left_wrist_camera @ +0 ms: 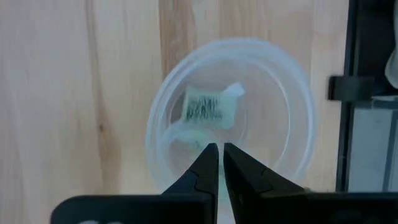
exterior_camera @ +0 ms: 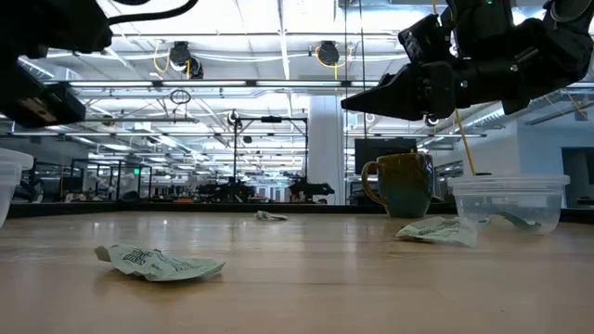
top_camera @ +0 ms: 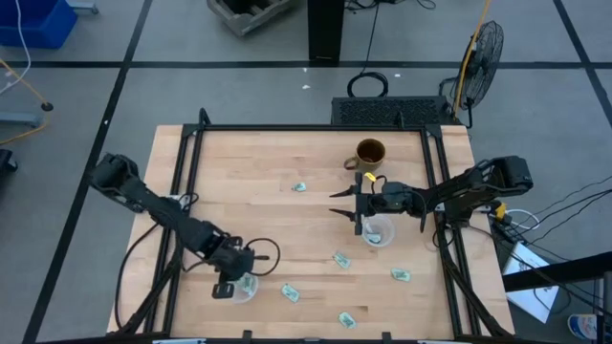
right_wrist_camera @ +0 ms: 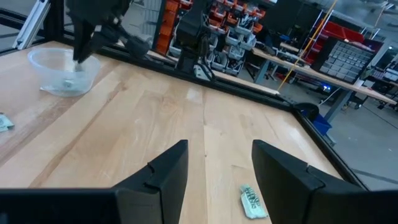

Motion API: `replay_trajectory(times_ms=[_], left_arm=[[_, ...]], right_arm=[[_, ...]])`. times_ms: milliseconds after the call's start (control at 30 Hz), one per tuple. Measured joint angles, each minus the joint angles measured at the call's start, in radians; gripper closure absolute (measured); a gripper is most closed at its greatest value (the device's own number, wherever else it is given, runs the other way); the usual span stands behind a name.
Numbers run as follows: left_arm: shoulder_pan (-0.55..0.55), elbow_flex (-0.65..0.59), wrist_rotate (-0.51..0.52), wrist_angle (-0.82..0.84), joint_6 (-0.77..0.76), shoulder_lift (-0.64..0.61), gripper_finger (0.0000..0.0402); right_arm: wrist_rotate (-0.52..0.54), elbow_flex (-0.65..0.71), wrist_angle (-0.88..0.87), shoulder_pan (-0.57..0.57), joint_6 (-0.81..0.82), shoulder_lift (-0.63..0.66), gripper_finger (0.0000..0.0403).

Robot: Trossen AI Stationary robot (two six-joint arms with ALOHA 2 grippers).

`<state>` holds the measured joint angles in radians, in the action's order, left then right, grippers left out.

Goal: Pick and place Stevia / Truvia into bins
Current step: Put the stevia packet into the bottom transparent container, then put the stevia packet into the top transparent container

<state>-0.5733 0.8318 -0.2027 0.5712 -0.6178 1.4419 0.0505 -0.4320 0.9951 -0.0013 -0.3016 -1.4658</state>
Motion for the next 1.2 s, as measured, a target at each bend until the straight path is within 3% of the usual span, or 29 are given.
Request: replay_trajectory(times_ms=[333, 500, 600, 700, 833, 1067, 1200], left_arm=[[0.039, 0.001, 0.005, -0.023, -0.035, 0.038, 0.0371], [0.087, 0.029, -0.053, -0.049, -0.032, 0.017, 0.0371], [0.116, 0.052, -0.081, -0.037, 0.036, -0.014, 0.0371], [0.149, 0.088, -0.077, 0.023, 0.188, -0.062, 0.0371], [0.195, 0.130, 0.111, 0.149, 0.391, -0.136, 0.0371], [0.255, 0.142, 0.576, 0.194, 0.546, -0.262, 0.0371], [0.278, 0.142, 0.650, 0.186, 0.528, -0.306, 0.0371]], right_arm=[[0.000, 0.000, 0.014, -0.020, -0.013, 0.000, 0.0232], [-0.001, 0.000, 0.009, -0.041, -0.004, 0.000, 0.0232], [-0.002, -0.011, -0.037, -0.057, 0.029, 0.000, 0.0232], [-0.002, -0.085, -0.217, -0.070, 0.075, 0.000, 0.0232], [0.001, -0.232, -0.459, -0.064, 0.048, -0.028, 0.0232], [-0.001, -0.448, -0.585, -0.088, -0.029, -0.147, 0.0232], [0.000, -0.512, -0.573, -0.123, 0.017, -0.273, 0.0232]])
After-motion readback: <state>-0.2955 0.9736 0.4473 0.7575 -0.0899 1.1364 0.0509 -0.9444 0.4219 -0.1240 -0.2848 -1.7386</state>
